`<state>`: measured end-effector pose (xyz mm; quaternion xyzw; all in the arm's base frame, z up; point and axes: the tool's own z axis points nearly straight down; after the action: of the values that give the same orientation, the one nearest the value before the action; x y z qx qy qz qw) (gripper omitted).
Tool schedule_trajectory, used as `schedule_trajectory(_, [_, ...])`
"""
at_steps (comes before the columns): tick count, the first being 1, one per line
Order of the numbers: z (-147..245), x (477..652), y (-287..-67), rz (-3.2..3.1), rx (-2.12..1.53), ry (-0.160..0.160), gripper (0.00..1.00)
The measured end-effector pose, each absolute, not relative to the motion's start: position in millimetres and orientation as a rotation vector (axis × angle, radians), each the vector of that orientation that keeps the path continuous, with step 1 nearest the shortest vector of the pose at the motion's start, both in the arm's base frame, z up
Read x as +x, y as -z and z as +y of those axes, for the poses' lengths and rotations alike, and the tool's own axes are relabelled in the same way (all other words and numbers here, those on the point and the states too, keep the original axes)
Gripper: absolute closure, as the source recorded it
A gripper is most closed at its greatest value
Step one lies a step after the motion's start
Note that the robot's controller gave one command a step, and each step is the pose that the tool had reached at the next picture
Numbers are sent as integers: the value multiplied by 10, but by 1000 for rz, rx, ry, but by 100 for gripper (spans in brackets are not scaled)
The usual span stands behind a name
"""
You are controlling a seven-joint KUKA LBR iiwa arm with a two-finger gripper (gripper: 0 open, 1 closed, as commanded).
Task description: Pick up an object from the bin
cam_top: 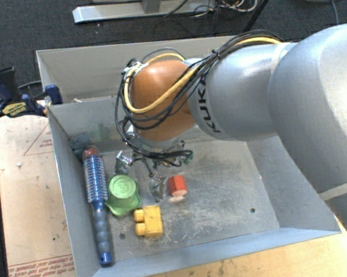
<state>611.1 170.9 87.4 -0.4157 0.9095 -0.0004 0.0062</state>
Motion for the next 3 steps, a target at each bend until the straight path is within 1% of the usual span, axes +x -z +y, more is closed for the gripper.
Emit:
schedule_trajectory(1, [1655, 6005, -930, 2658, -1663, 1, 0])
schedule_trajectory(2, [2115, 5370, -1036, 2572, -1800, -7, 0])
schedule_trajectory(3, [2290, 5109, -795, 2352, -2077, 8, 0])
